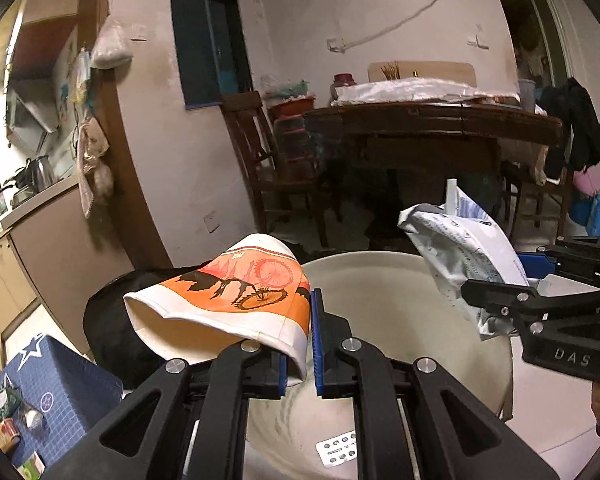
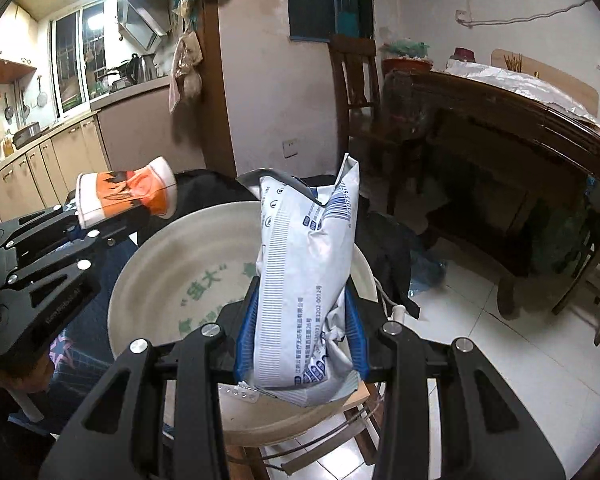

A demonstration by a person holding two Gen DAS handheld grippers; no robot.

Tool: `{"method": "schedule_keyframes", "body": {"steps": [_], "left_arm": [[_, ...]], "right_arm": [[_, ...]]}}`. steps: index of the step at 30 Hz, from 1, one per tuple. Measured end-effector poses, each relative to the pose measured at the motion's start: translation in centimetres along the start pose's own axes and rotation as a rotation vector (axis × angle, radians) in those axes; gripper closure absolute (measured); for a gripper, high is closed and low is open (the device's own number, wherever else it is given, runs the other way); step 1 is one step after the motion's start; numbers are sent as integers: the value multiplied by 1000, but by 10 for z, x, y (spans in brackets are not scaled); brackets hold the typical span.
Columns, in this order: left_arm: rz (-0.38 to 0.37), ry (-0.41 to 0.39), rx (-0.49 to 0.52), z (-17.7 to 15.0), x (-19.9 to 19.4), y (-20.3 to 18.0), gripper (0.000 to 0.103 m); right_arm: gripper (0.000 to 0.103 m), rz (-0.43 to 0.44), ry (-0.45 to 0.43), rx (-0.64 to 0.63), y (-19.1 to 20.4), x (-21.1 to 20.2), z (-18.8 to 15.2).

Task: Collect trash
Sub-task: 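Carry both items over the white bucket and open both grippers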

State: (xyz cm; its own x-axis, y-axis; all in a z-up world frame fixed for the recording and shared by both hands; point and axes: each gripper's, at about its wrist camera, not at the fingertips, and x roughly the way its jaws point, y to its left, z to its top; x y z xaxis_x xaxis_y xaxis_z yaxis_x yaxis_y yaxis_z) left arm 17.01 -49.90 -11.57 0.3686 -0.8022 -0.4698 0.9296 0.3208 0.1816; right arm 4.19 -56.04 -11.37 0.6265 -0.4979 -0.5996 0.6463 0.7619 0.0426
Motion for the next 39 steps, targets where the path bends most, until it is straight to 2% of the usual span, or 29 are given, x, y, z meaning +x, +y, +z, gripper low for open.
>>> {"method": "schedule_keyframes", "body": {"steps": [12,15,17,18,19,21,24,28,29,31,33,34,35,37,39], "left_arm": [[-141,56,-24,-6,19,5,92],[-194,76,-44,-8,21,9,92],[-213,76,-55,-8,21,10,84],[-213,71,-56,-9,20,12,76],[-210,69,-54,-9,20,12,71],[-213,75,-60,-9,20,13,69],[-208,78,-60,-10,20,13,69],[-241,94,-59,-10,21,11,66],[-252,109,-54,-9,22,11,63],[-273,165,-29,-5,28,8,42],[-260,212,23,-3,33,3,31],[-254,245,62,-1,37,0,29],[-258,313,122,1,44,-6,29],[-261,360,166,2,49,-9,29],[-309,414,194,3,53,-11,29]], "right_arm": [[66,-19,51,-37,1,18,6],[61,-7,66,-51,2,22,5],[59,-6,72,-58,4,22,4],[57,-2,72,-59,4,23,3],[53,-1,72,-58,5,23,2],[43,-1,70,-52,5,22,3],[43,2,65,-43,4,22,5],[43,0,61,-28,2,20,6],[43,-1,59,-21,0,20,7],[43,-5,55,-10,-3,18,6],[43,-16,53,3,-6,17,4],[43,-15,54,9,-8,17,4],[43,-18,56,18,-10,17,3],[43,-30,56,27,-14,17,1],[43,-41,53,35,-18,15,-1]]}}
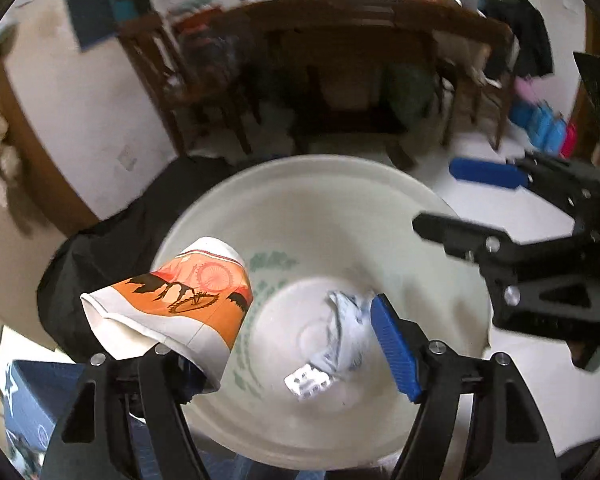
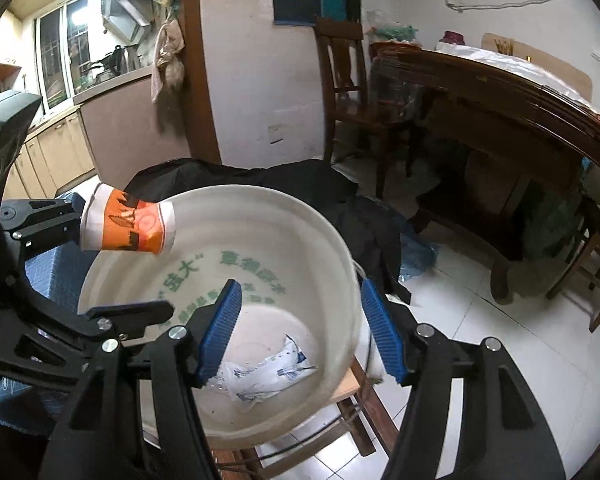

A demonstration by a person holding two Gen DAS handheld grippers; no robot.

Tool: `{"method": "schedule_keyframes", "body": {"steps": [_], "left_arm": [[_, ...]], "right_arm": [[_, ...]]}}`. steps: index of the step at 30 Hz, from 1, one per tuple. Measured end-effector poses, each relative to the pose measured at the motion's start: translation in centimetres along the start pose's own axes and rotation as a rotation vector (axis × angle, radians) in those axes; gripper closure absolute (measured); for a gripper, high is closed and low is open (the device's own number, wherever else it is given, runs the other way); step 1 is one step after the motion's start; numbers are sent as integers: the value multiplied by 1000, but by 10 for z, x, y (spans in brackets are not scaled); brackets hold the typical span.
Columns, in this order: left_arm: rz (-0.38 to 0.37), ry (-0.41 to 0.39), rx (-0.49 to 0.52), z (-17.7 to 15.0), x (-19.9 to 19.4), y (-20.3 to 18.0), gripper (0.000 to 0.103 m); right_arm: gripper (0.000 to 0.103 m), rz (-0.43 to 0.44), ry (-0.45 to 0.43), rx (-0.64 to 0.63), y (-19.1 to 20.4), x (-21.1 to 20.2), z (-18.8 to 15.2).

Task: Collect trash
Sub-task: 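Carry both items over the white bucket and open both grippers, then withdraw both grippers from the bucket back toward the table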

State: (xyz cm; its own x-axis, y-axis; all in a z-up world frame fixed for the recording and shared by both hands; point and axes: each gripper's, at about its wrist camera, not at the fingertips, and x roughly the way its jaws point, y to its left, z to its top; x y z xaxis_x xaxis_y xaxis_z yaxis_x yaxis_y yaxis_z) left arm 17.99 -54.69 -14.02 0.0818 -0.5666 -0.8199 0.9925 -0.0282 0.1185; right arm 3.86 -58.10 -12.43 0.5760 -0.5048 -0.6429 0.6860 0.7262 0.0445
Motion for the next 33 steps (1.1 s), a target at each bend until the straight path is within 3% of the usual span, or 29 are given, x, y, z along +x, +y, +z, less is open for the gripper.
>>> {"method": "schedule_keyframes", "body": {"steps": [3,6,8,9,10,11,12,13,14,16,17,18,19,20,21,22,23,25,28,33], "left_arm": [[-81,40,41,2,1,0,29],[-5,61,128,-1,3,-3,31],[-55,17,185,-7,-4,-5,32],[13,33,202,-7,-1,-5,35],[30,52,208,-6,1,-4,39],[-48,37,212,-7,-4,-3,41],[-49,18,226,-8,-7,-4,41],[70,46,254,-7,-1,-6,42],[94,79,256,-7,2,-5,42],[-22,36,278,-8,-12,-9,44],[49,10,334,-9,-13,-16,44],[193,55,399,-12,-2,-21,44],[277,123,482,-17,9,-29,50],[251,117,529,-21,7,-36,51],[234,63,614,-28,-2,-49,50],[325,22,724,-36,-3,-61,43],[438,48,816,-41,7,-67,42],[413,22,893,-45,0,-77,45],[536,8,985,-55,4,-81,42],[651,-52,1056,-65,1,-92,40]], "right_arm": [[43,-16,-5,6,-5,-3,-2],[43,-29,-16,15,-12,-9,-1],[43,-35,-23,18,-16,-11,-1],[43,-38,-30,20,-17,-13,-1],[43,-38,-34,23,-18,-14,-1],[43,-36,-38,29,-20,-15,0],[43,-35,-41,33,-21,-15,0],[43,-33,-44,38,-22,-16,1],[43,-26,-45,44,-23,-16,1],[41,-3,-50,62,-25,-15,2],[41,2,-54,67,-26,-16,2],[40,9,-56,72,-26,-16,3],[40,25,-56,81,-27,-15,4],[40,35,-58,88,-28,-15,5],[40,48,-63,94,-29,-14,7],[40,66,-72,100,-32,-13,10],[40,81,-79,105,-35,-12,13],[40,108,-88,124,-41,-10,20],[40,273,-106,162,-47,-7,38],[40,377,-142,161,-38,-9,63]]}}
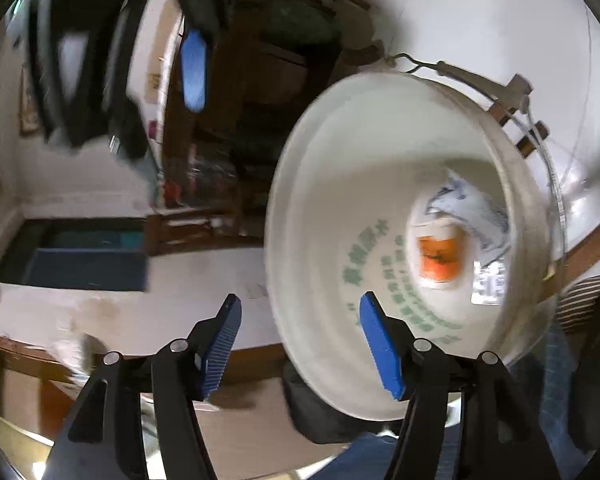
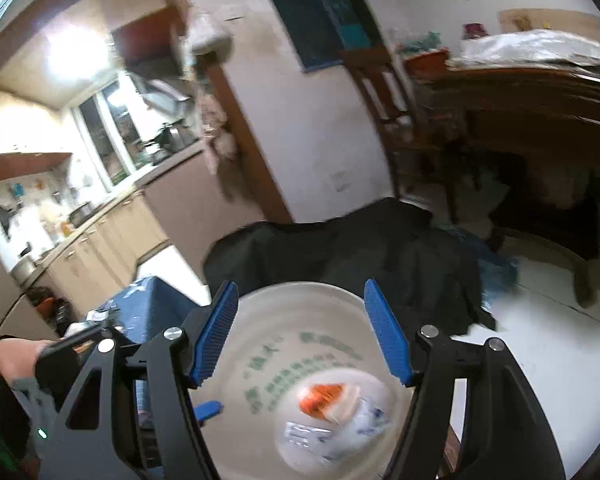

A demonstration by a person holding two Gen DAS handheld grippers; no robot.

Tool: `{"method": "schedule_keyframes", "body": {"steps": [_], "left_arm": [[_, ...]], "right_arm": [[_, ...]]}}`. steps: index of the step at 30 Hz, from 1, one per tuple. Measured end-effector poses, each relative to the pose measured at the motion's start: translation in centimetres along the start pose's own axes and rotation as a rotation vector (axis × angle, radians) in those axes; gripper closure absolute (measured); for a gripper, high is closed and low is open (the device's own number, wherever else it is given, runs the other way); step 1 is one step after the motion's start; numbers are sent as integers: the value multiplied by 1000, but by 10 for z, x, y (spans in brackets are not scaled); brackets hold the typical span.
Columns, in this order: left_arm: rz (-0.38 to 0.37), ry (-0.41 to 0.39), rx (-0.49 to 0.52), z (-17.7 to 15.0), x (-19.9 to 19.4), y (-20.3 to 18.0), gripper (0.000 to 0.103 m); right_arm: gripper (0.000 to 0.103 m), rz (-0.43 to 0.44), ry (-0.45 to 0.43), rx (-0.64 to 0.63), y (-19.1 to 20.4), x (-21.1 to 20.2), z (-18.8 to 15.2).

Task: Collect trash
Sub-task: 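Withdraw both grippers from the bucket back toward the table, then grasp the white rice bag with the left gripper while the right gripper grasps the green toothpaste box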

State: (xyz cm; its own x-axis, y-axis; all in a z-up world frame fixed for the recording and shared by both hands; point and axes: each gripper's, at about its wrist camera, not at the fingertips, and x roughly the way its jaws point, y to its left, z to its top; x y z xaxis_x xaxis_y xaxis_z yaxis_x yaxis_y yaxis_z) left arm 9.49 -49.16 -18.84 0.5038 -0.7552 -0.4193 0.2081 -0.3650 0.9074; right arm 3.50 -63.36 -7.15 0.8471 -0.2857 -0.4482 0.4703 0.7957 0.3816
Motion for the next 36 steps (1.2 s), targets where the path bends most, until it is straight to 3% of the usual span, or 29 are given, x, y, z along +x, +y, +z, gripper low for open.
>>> {"method": "schedule_keyframes", "body": {"steps": [2,5,9,12,14,17,19,21,24,25,27,29,31,33,36], "left_arm": [[61,-25,-18,-8,-6,6,40],[137,-78,-196,-24,-17,31,40],[168,-77,-623,-78,-50,67,40],[184,-39,-912,-129,-82,77,29],[197,-16,-1117,-173,-109,79,28],[258,-25,-1351,-224,-158,70,22],[304,13,-1531,-264,-194,55,15],[317,62,-1638,-294,-217,36,12],[380,184,-1876,-341,-256,-15,7],[388,222,-1932,-352,-268,-27,7],[415,378,-2010,-377,-295,-61,7],[519,510,-1988,-389,-318,-83,7],[560,618,-1984,-402,-337,-97,7],[598,671,-2007,-415,-350,-102,7],[623,638,-2167,-444,-368,-96,6]], "right_arm": [[40,2,-7,-21,6,-2,3],[40,11,-25,-21,9,-12,1],[34,-10,-47,-36,19,-21,-12],[28,9,-54,-82,41,-24,-25],[25,38,-69,-128,63,-26,-36],[15,99,-82,-166,95,-23,-52],[5,172,-67,-163,118,-11,-64],[5,258,-18,-148,137,6,-75],[5,318,115,-172,176,42,-97],[5,343,145,-201,193,54,-108],[5,379,184,-264,222,68,-125],[5,411,235,-349,252,80,-143],[8,423,260,-434,282,91,-159],[13,446,295,-522,310,102,-176],[15,438,300,-642,341,121,-193]]}}
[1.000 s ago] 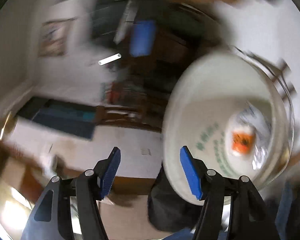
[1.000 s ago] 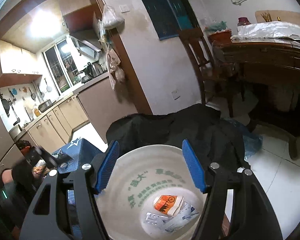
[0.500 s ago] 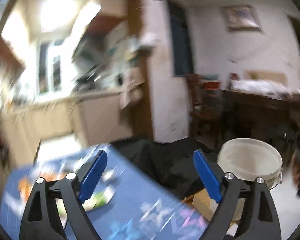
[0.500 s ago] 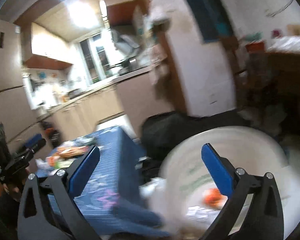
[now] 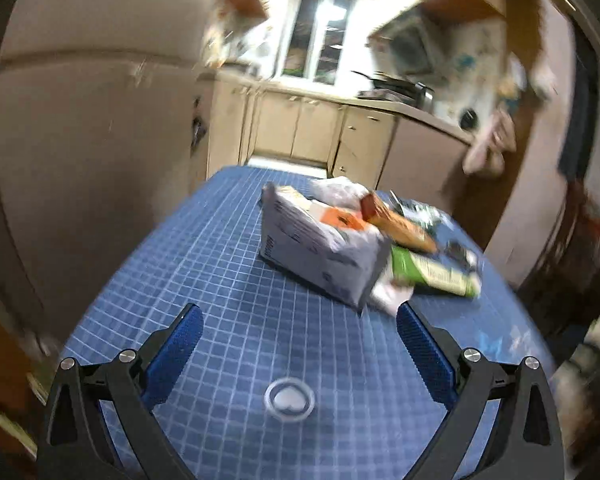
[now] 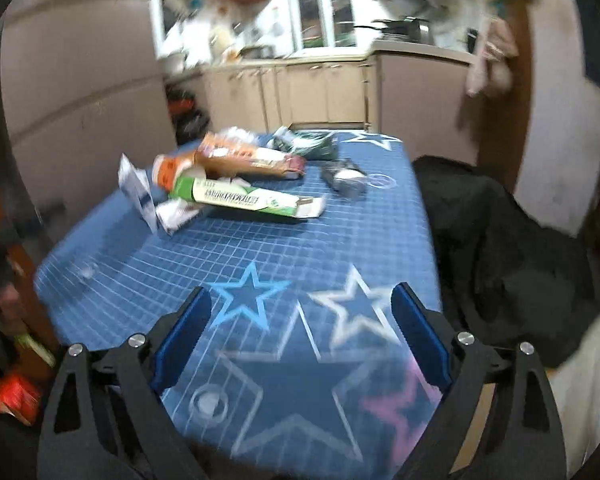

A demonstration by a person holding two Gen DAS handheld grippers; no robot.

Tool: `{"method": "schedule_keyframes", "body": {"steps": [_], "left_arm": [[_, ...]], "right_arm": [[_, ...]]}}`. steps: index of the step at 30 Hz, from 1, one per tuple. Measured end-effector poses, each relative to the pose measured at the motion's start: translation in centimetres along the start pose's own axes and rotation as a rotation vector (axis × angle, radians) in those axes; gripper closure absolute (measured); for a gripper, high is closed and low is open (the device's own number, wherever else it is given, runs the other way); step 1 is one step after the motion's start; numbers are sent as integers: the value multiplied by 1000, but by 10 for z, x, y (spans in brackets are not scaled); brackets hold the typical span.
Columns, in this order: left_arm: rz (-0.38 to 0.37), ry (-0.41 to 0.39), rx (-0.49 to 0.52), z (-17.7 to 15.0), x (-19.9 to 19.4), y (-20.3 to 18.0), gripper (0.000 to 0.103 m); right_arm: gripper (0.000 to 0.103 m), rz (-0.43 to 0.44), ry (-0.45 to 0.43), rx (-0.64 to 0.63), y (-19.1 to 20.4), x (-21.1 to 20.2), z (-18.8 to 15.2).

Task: Collect trash
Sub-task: 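Grasp the white rice bag with the left gripper while the right gripper grasps the green toothpaste box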

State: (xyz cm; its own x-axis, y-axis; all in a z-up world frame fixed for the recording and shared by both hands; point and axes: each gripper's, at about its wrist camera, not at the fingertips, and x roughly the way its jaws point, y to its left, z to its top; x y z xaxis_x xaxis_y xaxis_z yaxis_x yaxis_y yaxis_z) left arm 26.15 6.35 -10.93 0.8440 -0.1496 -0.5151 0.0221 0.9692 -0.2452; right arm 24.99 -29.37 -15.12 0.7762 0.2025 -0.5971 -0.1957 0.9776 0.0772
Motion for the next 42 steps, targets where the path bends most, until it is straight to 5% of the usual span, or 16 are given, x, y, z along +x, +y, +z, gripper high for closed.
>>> {"method": "schedule_keyframes", "body": {"steps": [7,9,15,18,19,20,22,31,42], "left_arm": [[-33,76,-251,61,56,-2,5],[39,108,-245,67,82,-9,5],[62,264,-282,56,128,-5,6],[55,285,-309,44,135,5,14],[66,284,-307,42,133,7,28],[79,283,-294,38,128,10,34],[75,306,-310,28,126,20,50],[45,281,-282,1,108,42,60],[49,152,-122,6,44,4,62]], "right_arm": [[10,27,16,-241,19,56,50],[7,70,29,-339,25,73,68],[6,211,155,-594,44,127,92],[6,238,227,-668,46,159,95],[7,241,251,-676,45,168,94],[8,255,270,-665,42,173,94],[40,350,301,-555,31,177,98],[79,265,239,-357,25,135,75],[88,331,126,25,34,47,41]]}}
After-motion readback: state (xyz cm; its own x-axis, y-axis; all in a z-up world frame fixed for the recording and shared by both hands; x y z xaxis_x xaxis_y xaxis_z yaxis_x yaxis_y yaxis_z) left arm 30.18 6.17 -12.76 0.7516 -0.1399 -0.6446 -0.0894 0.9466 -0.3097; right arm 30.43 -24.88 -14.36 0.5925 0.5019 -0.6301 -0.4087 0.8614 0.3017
